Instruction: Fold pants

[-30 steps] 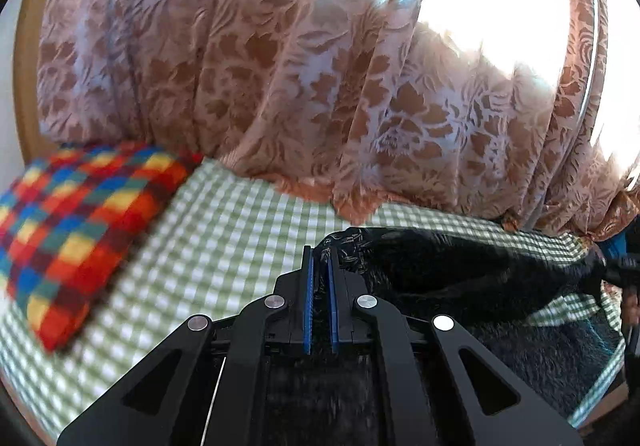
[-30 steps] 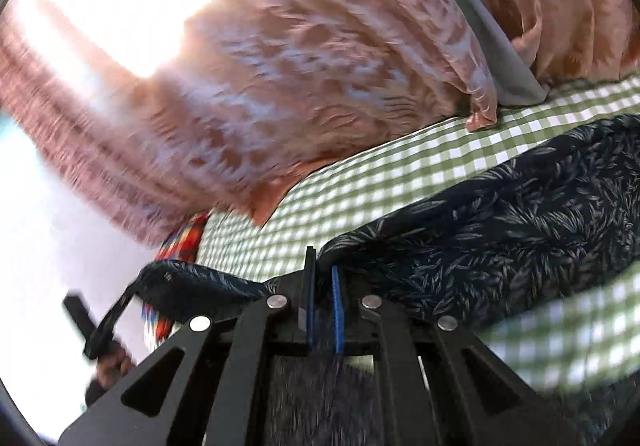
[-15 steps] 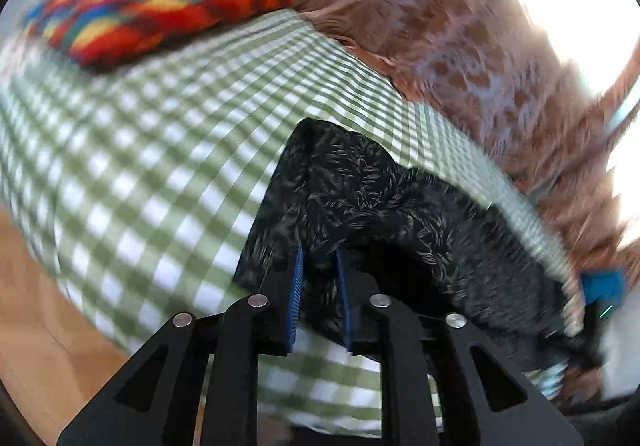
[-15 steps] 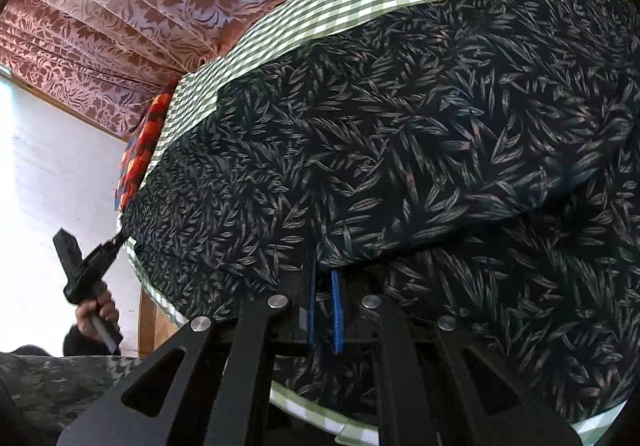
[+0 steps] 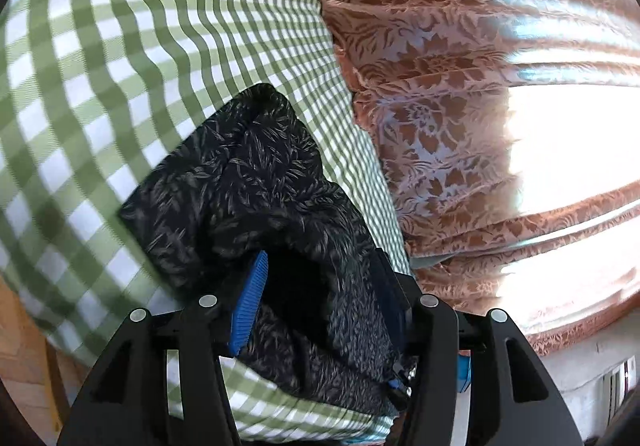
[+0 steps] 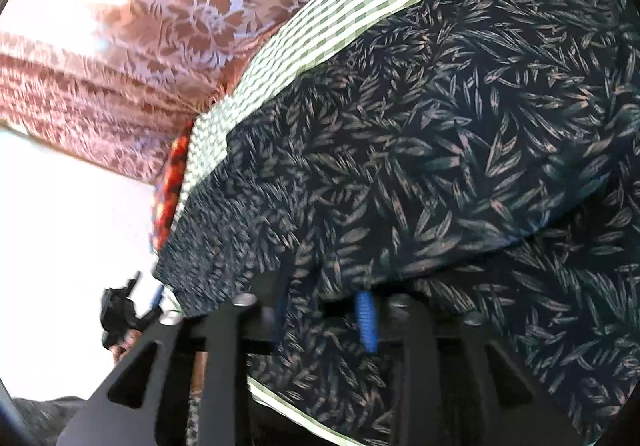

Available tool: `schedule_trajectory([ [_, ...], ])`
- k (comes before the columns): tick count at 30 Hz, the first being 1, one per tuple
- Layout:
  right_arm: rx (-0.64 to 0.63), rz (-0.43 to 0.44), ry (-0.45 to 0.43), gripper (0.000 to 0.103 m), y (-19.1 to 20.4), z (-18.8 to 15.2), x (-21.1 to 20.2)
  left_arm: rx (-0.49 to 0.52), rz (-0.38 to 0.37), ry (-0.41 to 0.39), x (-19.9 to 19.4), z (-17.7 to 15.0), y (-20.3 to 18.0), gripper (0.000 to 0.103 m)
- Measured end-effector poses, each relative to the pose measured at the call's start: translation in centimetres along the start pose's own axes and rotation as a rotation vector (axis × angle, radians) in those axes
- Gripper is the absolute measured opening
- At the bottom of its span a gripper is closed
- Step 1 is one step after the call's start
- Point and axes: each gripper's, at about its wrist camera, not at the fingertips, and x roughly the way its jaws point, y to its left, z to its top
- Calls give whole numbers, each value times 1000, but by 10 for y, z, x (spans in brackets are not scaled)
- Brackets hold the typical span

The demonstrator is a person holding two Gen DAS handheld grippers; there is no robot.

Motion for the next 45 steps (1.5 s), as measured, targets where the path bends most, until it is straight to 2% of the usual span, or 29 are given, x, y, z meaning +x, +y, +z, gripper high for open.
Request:
schedule_trajectory([
  [2, -1, -2, -6, 35, 0, 2, -1, 0, 48, -24, 8, 7, -3, 50],
  [3, 0, -10, -10, 32, 0, 2, 0, 19, 72, -33, 11, 10, -8, 43],
  [4, -2, -24, -16, 28, 2, 3, 1, 49, 106, -41, 12, 12, -11, 22],
  [5, -7, -41, -23, 16, 3, 4, 1, 104, 161, -52, 14, 16, -22, 11],
  [6, -9, -53, -29, 9, 4, 6, 2, 161, 190, -60, 17, 21, -34, 10],
  [8, -25, -59, -44, 6, 6, 9, -2, 251, 178, -89, 17, 28, -58, 9],
  [12, -109, -29, -113, 5, 37, 19, -24, 448, 134, -121, 5, 24, -105, 9],
  [14, -177, -7, -131, 5, 52, 13, -43, 500, 172, -103, -2, 18, -101, 9],
  [17, -239, -17, -76, 5, 52, -9, -53, 456, 260, -49, -4, 10, -61, 9],
  [20, -234, -66, 3, 5, 40, -30, -42, 387, 350, 23, 2, -5, -16, 9],
  [23, -204, -126, 51, 5, 23, -47, -26, 360, 373, 49, 7, -15, 6, 9],
  [27, -187, -153, 62, 5, 19, -46, -12, 395, 390, 45, 6, -17, 6, 9],
  [29, -208, -158, 60, 5, 22, -45, -12, 386, 384, 43, 3, -17, 7, 9],
  [32, -214, -145, 41, 5, 32, -39, -15, 432, 379, 20, -4, -20, -3, 9],
  [35, -228, -118, 26, 5, 41, -37, -21, 421, 387, 25, -5, -18, 1, 9],
  [38, -239, -152, 78, 5, 37, -42, -6, 380, 406, 47, 5, -17, 17, 9],
  [39, -235, -179, 105, 5, 31, -45, 3, 375, 407, 43, 5, -16, 18, 9],
  [41, -228, -173, 93, 5, 30, -46, 8, 415, 411, 13, 0, -17, 7, 9],
  [43, -236, -171, 84, 5, 35, -46, 5, 430, 385, -23, -8, -14, -1, 9],
  [45, -251, -154, 73, 5, 41, -48, -3, 423, 393, -12, -8, -12, 0, 9],
])
